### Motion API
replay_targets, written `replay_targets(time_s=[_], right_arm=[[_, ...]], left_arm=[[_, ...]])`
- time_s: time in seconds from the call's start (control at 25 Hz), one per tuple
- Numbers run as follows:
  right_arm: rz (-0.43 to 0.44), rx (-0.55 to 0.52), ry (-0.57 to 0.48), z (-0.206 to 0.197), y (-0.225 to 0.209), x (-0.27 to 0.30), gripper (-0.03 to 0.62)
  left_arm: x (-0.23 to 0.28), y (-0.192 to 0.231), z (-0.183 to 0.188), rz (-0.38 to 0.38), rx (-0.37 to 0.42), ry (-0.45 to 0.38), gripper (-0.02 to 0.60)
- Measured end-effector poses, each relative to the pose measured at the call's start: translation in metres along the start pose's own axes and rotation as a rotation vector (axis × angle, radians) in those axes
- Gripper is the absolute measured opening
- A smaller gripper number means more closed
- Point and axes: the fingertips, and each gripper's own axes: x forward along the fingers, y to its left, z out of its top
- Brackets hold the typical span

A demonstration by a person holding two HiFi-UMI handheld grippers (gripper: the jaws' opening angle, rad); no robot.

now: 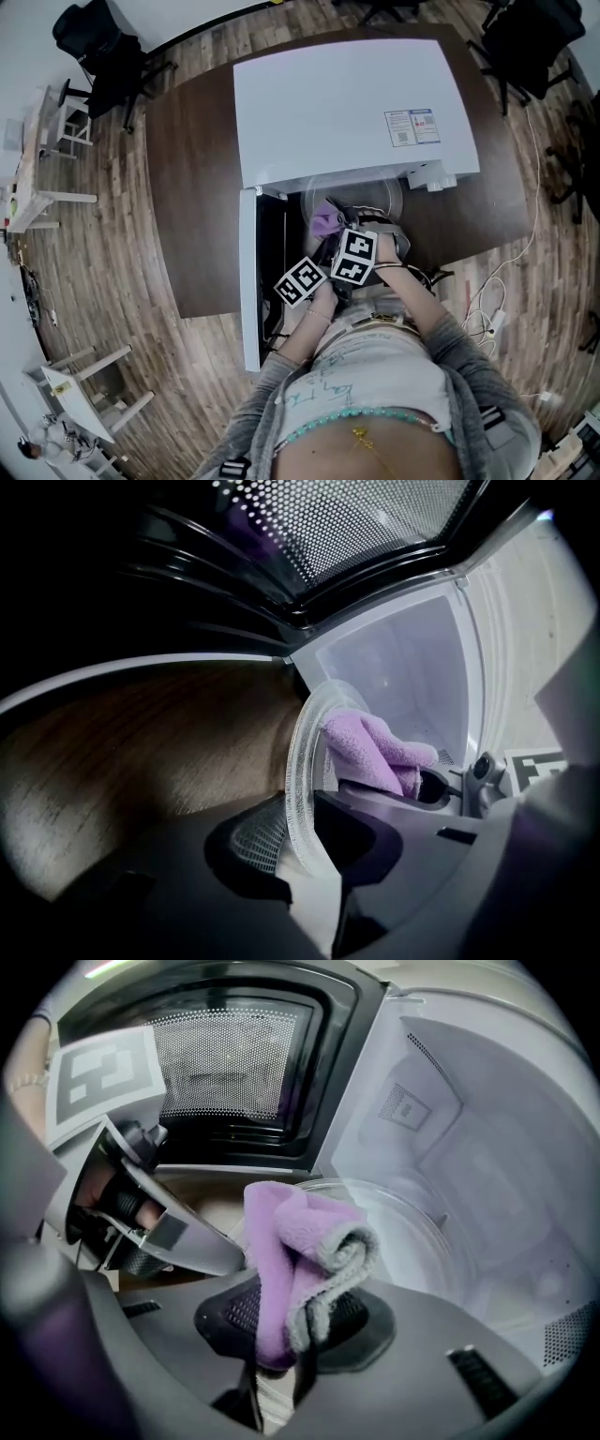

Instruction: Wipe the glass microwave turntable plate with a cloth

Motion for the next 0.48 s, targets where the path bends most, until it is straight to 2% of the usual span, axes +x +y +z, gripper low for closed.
replay_targets(time_s=[0.48], right_arm=[[-0.004,-0.065,-0.045,0.026,-0.024,0.007,0.115]], left_arm=[[0.000,0.000,0.000,0.001,-0.004,0.000,0.092]])
